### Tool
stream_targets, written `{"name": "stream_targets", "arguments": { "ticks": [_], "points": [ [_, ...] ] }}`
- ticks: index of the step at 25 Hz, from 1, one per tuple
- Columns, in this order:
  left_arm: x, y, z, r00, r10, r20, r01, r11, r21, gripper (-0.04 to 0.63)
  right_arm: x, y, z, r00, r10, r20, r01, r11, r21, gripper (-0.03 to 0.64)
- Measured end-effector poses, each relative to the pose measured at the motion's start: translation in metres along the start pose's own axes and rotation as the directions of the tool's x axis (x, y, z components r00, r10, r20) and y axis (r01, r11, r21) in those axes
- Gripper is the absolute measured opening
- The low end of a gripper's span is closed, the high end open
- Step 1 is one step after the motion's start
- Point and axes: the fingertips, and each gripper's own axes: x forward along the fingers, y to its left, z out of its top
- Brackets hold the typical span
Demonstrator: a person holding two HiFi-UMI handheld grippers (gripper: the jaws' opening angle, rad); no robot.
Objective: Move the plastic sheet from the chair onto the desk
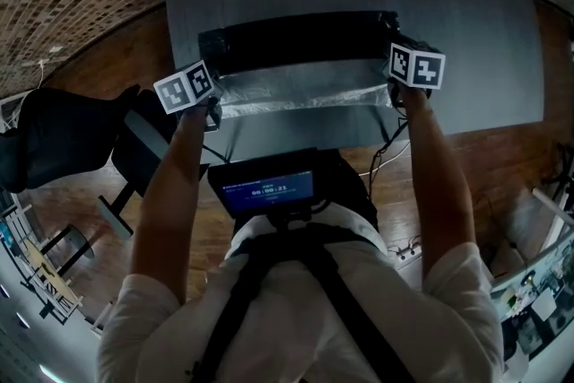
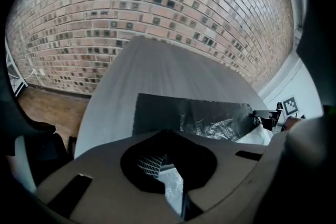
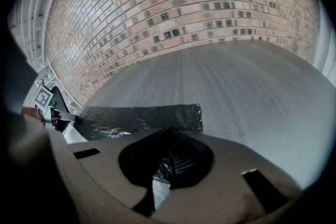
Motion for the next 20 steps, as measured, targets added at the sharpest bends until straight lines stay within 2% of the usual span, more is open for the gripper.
{"name": "stream_targets", "arguments": {
  "ticks": [4, 6, 9, 13, 20],
  "points": [
    [-0.02, 0.007, 0.009, 0.998, 0.01, 0.059, -0.009, 1.0, -0.02, 0.006, -0.017, -0.004, 0.011, 0.995, -0.034, 0.089, 0.033, 0.999, 0.014, 0.002],
    [-0.036, -0.004, 0.016, 0.996, -0.005, 0.087, 0.006, 1.0, -0.009, 0.006, -0.029, 0.0, 0.018, 0.991, -0.023, 0.133, 0.022, 1.0, 0.011, 0.055],
    [-0.058, -0.026, 0.022, 0.99, -0.038, 0.137, 0.038, 0.999, 0.002, 0.006, -0.046, 0.009, 0.023, 0.985, -0.01, 0.17, 0.012, 1.0, -0.011, 0.064],
    [-0.068, -0.043, 0.001, 0.978, -0.087, 0.189, 0.101, 0.993, -0.065, 0.006, -0.066, 0.019, 0.024, 0.981, 0.003, 0.193, 0.001, 1.0, -0.02, 0.064],
    [-0.097, -0.08, -0.014, 0.958, -0.121, 0.258, 0.149, 0.985, -0.091, 0.006, -0.085, 0.028, 0.018, 0.982, 0.015, 0.189, -0.008, 0.999, -0.038, 0.064]
  ]
}}
